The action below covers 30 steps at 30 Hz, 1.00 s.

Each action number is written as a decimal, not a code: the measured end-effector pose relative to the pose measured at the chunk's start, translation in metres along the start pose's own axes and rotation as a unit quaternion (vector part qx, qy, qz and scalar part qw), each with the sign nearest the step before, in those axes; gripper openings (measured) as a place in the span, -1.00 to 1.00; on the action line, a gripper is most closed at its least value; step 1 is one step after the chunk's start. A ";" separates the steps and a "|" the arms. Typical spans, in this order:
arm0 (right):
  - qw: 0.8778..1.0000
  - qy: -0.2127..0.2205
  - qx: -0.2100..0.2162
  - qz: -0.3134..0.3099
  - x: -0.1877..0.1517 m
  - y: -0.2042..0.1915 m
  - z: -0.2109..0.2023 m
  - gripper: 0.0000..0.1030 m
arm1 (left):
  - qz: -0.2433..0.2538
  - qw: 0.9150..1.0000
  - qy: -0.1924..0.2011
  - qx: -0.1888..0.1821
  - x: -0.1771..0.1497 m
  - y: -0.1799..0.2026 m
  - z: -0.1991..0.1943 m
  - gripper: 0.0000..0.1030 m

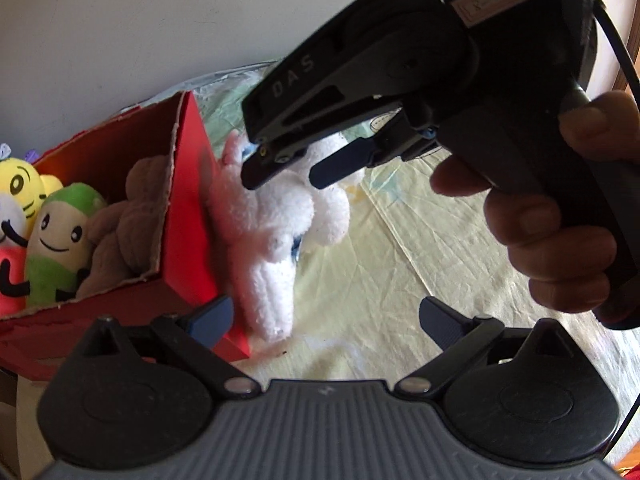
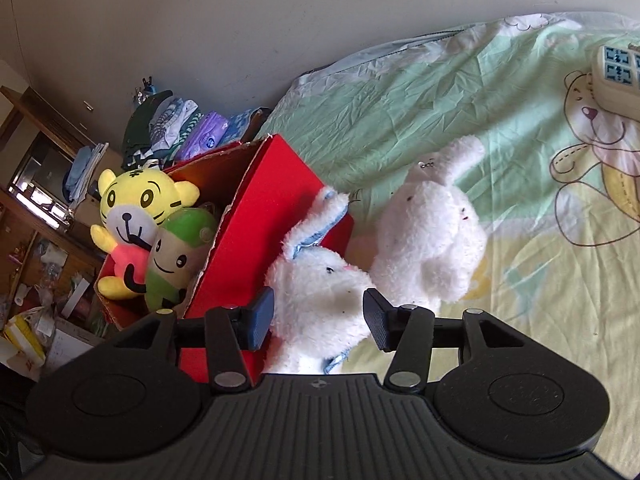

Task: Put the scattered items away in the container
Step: 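Move the right gripper to the white rabbit plush on the bed, then close the right gripper around the white rabbit plush's body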

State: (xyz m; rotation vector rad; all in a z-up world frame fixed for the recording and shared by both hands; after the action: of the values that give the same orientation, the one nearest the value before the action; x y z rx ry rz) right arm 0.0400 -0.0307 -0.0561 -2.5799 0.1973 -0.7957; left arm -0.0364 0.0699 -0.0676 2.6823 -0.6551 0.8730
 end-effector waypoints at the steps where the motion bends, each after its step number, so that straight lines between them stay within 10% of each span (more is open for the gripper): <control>1: 1.000 -0.003 0.001 0.003 0.001 -0.001 0.005 0.07 | -0.003 1.000 -0.001 0.003 -0.001 -0.001 0.002 0.94; 9: 1.000 -0.012 0.005 -0.012 -0.005 0.002 0.008 -0.05 | -0.011 1.000 -0.010 -0.013 -0.003 -0.007 0.014 0.72; 19: 0.998 -0.019 -0.003 0.052 -0.035 0.043 -0.036 -0.36 | 0.101 0.993 0.017 -0.059 -0.005 0.042 -0.005 0.80; 30: 0.994 0.014 -0.022 0.104 -0.042 0.068 -0.060 -0.13 | 0.092 0.995 0.008 -0.043 0.005 0.019 0.015 0.89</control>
State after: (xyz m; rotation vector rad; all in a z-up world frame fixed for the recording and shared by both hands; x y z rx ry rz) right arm -0.0288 -0.1023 -0.0624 -2.5364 0.4875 -0.7582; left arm -0.0341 0.0461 -0.0746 2.5658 -0.9249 0.8880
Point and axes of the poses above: each gripper's, at about its wrist camera, not at the fingertips, and z roughly the way its jaws point, y to its right, x to its top, the point moved 2 cm from there along z, roughly the way its jaws point, and after that the axes turned 11 degrees about -x, right-handed, at the moved point
